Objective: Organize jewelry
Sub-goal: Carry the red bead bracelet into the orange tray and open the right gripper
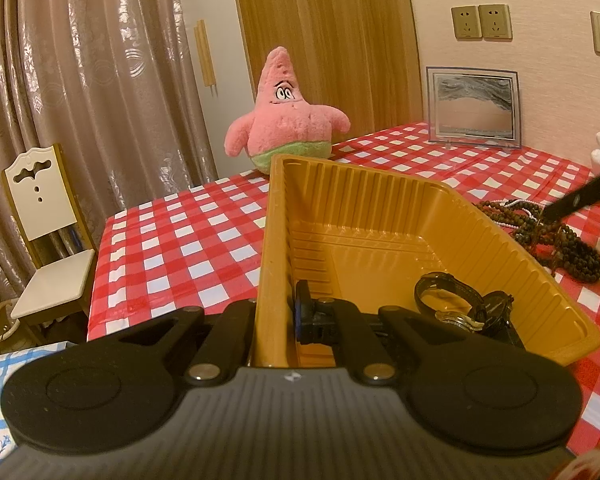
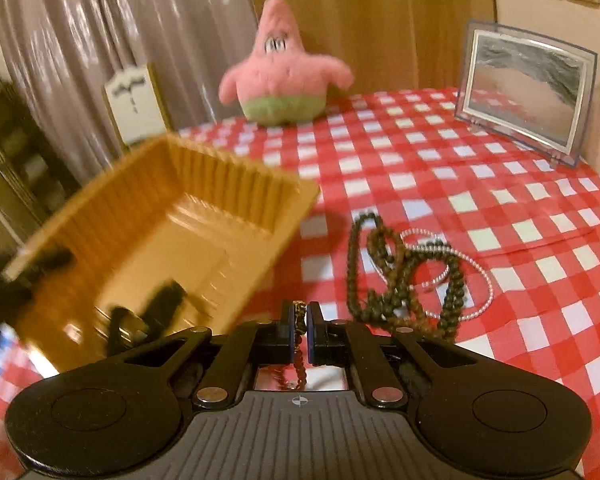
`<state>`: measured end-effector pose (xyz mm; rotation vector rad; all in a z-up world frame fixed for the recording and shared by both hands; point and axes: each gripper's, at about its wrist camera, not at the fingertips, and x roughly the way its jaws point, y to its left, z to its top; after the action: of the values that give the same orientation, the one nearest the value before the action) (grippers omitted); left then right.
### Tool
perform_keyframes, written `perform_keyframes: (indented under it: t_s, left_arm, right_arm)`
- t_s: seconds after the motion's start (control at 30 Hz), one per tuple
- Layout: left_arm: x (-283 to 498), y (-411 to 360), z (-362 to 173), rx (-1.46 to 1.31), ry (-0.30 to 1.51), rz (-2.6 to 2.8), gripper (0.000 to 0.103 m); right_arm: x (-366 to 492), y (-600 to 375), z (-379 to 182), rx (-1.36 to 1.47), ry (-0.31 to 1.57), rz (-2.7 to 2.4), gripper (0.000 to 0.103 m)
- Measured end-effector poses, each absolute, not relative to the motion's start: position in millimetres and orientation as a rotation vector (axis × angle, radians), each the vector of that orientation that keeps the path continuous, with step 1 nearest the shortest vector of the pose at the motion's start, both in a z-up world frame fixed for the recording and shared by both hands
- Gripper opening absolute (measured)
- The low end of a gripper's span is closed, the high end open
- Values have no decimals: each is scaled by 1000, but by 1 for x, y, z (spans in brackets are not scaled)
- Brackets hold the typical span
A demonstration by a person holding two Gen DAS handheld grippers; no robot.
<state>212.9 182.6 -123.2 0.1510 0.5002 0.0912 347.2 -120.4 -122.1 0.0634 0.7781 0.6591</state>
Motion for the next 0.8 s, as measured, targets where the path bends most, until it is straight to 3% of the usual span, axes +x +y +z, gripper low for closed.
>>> perform_keyframes:
  t_s: [0.4,0.8]
  left_arm:
    - [213,183,-123,149,500,91,4]
    - [213,182,-123,148,501,91,4]
  right_arm:
    - [334,-120,-68,174,717,751,5]
    - [328,-46,-86,126,749,892,5]
